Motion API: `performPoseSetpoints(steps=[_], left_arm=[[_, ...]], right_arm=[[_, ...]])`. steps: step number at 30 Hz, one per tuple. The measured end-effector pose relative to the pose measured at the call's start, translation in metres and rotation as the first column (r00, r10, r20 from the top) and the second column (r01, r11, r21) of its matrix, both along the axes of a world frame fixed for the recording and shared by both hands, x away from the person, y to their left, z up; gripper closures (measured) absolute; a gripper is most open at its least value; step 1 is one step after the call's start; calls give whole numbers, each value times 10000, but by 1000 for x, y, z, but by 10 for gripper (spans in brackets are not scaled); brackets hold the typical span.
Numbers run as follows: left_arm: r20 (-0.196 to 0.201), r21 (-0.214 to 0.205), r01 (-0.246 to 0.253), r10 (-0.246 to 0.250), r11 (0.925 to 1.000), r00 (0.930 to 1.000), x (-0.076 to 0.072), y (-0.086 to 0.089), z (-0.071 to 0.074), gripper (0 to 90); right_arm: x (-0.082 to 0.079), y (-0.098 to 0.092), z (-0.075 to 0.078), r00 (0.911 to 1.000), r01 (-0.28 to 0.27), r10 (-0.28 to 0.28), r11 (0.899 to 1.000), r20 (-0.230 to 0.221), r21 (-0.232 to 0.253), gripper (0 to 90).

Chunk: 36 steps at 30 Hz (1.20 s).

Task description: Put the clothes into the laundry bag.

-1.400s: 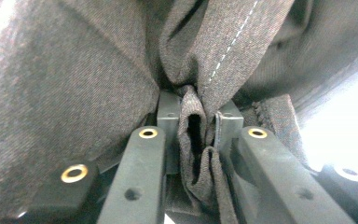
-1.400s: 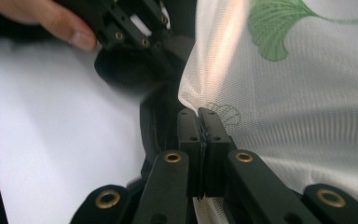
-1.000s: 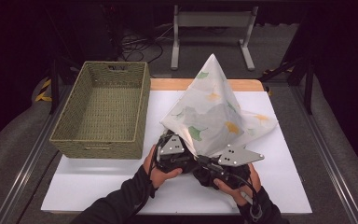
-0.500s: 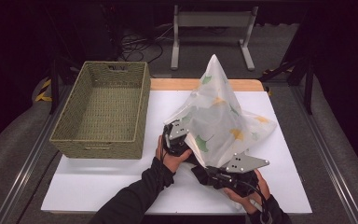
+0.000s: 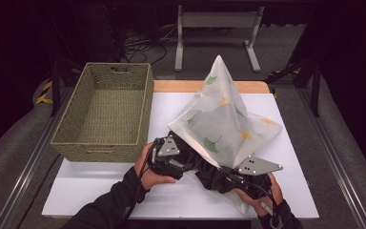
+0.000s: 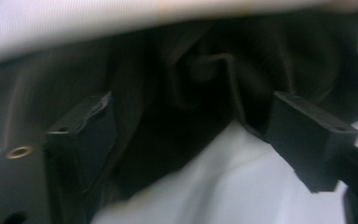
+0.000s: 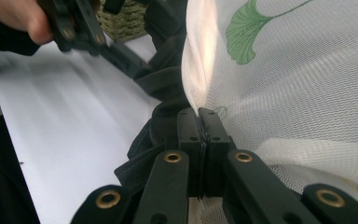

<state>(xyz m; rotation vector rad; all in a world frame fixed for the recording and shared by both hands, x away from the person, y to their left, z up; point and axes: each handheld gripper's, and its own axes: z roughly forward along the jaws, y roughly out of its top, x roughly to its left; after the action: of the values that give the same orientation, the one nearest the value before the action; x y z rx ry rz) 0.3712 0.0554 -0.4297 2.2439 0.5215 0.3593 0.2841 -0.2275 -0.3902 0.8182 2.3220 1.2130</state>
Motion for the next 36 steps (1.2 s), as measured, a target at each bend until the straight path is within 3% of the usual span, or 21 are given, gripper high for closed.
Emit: performPoseSetpoints(steps=[4, 7, 8, 9, 11, 13, 15, 20, 22, 24, 25, 29, 32, 36], left_arm=[[-653, 331, -370, 391, 9988, 9971, 18, -13, -17, 152], [-950, 246, -243, 265, 9994, 9951, 27, -24, -24, 170], [-1083, 58, -194, 199, 9998, 9939, 29, -28, -26, 170], [-1320, -403, 110, -162, 9991, 9911, 32, -33, -28, 199], [-1594, -852, 582, -712, 9947, 9846, 32, -40, -29, 340], [-1285, -1181, 1386, -1535, 9833, 9798, 27, -49, -26, 470], [-1019, -1201, 1597, -1722, 9798, 9798, 23, -60, -22, 574], [-841, -1827, 1050, -1220, 9776, 9890, 28, -83, -22, 693], [-886, -1981, 486, -673, 9790, 9938, 32, -90, -24, 737], [-542, -1846, 109, -212, 9827, 9983, 35, -95, -26, 764], [-561, -1837, 35, -140, 9830, 9983, 37, -96, -26, 774], [-783, -1964, 207, -367, 9803, 9963, 36, -89, -25, 746], [-668, -1692, 445, -565, 9846, 9962, 25, -76, -20, 552], [-178, -1054, 1003, -1027, 9894, 9945, 4, -42, -4, 404]], right_arm=[[-1, 1, 0, 9999, 48, -46, 9998, 118, -199, 895], [2, 1, -5, 10000, 38, -38, 9995, -22, -324, 894], [2, 1, -5, 10000, 38, -38, 9995, -22, -324, 894], [3, 1, -6, 10000, 45, -47, 9994, -56, -355, 893], [5, 0, -11, 9998, 95, -102, 9992, -186, -393, 892], [8, -1, -14, 9996, 73, -82, 9995, -284, -321, 892], [10, -1, -16, 9994, 75, -85, 9996, -345, -285, 892], [12, 2, -17, 9991, -40, 28, 9996, -417, -279, 893], [11, 3, -18, 9989, -85, 69, 9994, -460, -343, 893], [11, 2, -18, 9991, -49, 31, 9991, -434, -430, 893], [11, 0, -18, 9990, 2, -21, 9991, -452, -424, 893], [13, -6, -21, 9987, 252, -279, 9976, -421, -645, 893], [13, -9, -22, 9984, 390, -417, 9969, -379, -685, 893], [8, -16, -12, 9985, 510, -517, 9981, -180, -335, 894]])
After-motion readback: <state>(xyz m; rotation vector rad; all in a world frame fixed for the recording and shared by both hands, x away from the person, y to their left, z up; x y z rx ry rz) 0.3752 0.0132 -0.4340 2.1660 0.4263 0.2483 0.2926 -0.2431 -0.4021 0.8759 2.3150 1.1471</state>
